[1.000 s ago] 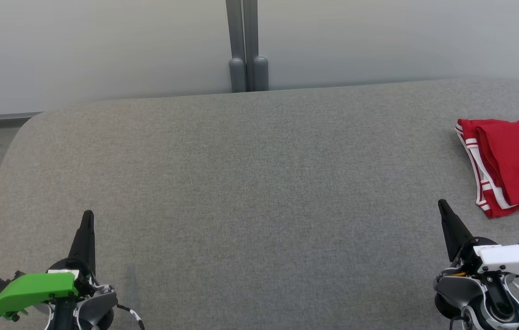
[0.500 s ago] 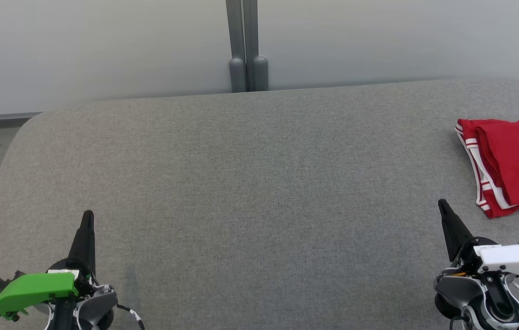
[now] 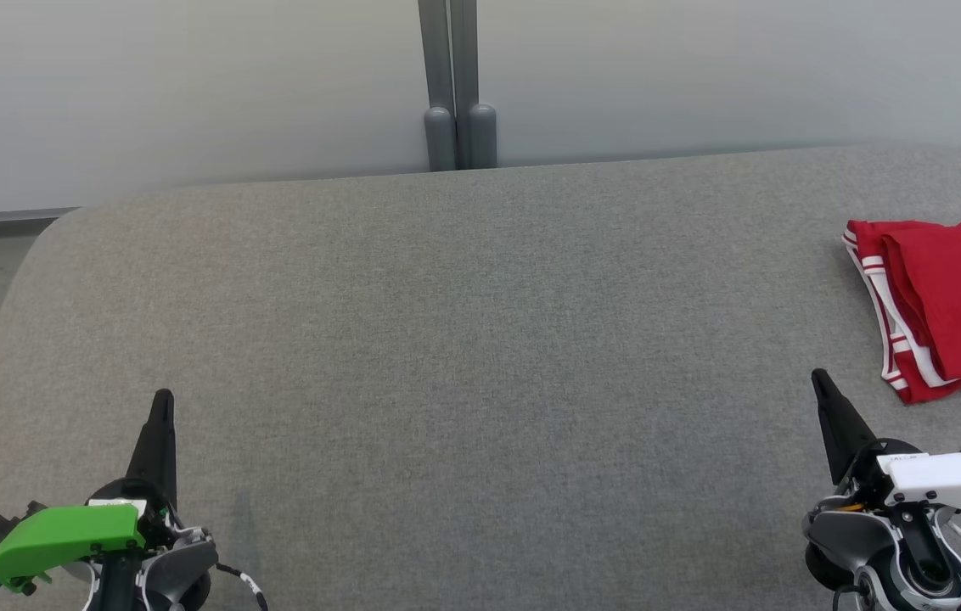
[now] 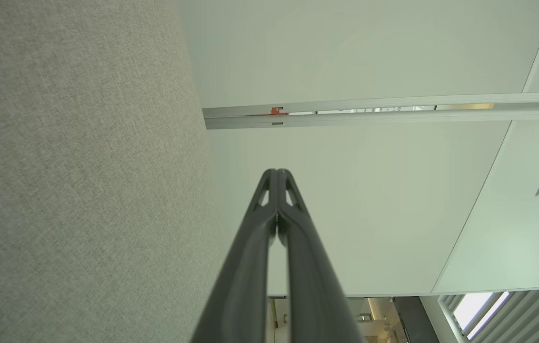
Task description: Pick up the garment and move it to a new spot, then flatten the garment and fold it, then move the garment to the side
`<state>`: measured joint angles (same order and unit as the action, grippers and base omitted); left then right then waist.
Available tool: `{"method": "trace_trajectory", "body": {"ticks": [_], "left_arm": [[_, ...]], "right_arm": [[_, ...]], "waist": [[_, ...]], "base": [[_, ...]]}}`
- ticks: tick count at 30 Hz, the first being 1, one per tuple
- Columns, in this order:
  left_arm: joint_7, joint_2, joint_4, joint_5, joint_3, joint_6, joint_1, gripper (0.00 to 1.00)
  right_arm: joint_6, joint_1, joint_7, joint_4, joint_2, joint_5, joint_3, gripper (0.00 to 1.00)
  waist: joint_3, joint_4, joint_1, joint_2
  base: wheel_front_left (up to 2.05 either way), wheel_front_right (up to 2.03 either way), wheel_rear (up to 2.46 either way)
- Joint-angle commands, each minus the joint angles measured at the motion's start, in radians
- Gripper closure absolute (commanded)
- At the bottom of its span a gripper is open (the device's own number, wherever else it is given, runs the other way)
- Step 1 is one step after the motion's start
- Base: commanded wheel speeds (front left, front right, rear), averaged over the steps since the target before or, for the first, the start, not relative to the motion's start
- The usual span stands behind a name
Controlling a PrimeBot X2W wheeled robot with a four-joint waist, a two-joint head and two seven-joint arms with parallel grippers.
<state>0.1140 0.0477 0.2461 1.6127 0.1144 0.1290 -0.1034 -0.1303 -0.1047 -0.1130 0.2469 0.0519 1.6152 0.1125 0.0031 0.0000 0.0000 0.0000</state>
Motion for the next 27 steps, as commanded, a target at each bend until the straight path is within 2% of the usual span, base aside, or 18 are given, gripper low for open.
{"method": "trace_trajectory", "body": {"ticks": [1, 27], "left_arm": [[0.004, 0.005, -0.002, 0.0, 0.003, 0.006, -0.011, 1.0], [0.004, 0.005, -0.002, 0.0, 0.002, 0.006, -0.011, 1.0]], "right_arm": [[-0.001, -0.007, -0.003, -0.005, 0.001, -0.001, 0.002, 1.0], [-0.001, -0.007, -0.004, -0.005, 0.0, -0.003, 0.003, 1.0]], "waist": [[0.0, 0.0, 0.0, 0.0], [0.0, 0.0, 0.0, 0.0]], "base": [[0.0, 0.0, 0.0], [0.0, 0.0, 0.0]]}}
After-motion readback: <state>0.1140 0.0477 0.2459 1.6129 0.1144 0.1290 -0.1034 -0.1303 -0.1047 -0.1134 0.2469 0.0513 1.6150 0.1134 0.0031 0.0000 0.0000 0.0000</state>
